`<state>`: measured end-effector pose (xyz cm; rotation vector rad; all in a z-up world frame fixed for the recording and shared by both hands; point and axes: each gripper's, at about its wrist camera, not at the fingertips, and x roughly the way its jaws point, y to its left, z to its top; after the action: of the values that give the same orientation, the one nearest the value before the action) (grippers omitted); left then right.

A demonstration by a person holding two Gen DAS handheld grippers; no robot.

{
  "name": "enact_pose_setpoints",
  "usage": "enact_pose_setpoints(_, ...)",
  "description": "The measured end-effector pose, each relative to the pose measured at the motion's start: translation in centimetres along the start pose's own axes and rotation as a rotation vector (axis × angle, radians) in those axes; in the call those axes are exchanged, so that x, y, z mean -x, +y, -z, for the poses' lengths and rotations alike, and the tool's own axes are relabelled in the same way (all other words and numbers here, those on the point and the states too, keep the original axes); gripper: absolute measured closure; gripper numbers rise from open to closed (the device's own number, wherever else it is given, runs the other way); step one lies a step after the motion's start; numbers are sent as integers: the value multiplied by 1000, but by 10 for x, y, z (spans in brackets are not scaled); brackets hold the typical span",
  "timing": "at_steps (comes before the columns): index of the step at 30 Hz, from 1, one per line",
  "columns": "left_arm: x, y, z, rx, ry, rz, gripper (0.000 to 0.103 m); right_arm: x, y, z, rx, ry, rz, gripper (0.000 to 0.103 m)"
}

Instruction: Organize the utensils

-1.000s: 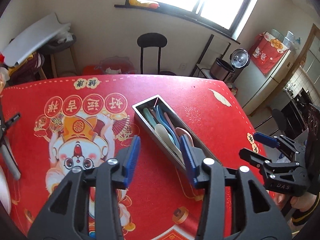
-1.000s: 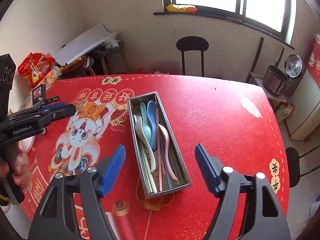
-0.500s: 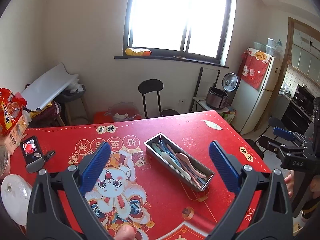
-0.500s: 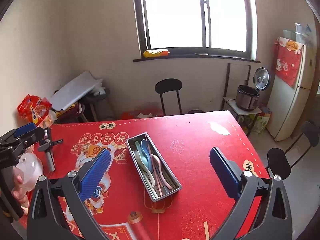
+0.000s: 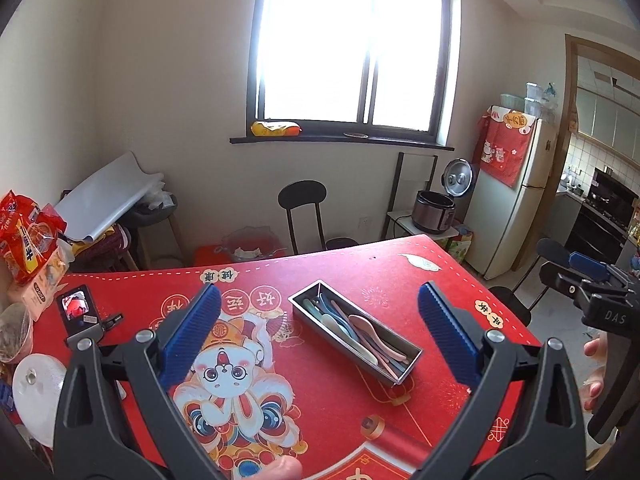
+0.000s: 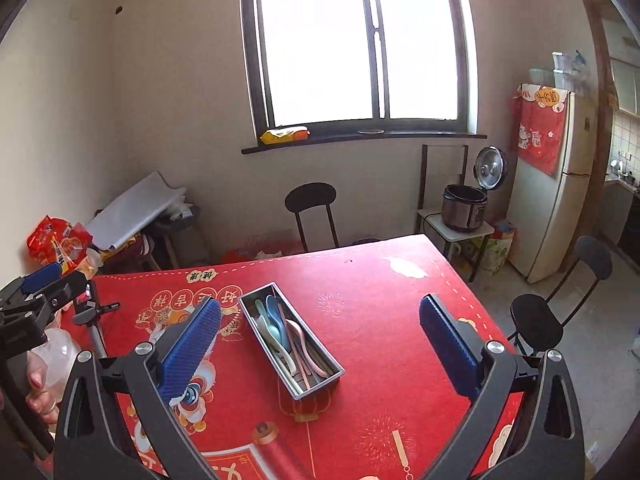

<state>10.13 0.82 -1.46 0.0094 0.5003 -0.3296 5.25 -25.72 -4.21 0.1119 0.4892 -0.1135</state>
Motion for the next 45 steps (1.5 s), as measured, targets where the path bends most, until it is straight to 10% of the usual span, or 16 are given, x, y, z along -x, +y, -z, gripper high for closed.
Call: enact_pose_setpoints(45, -1, -5, -1, -20, -7, -13, 6, 9, -9, 0, -29, -17, 70, 6)
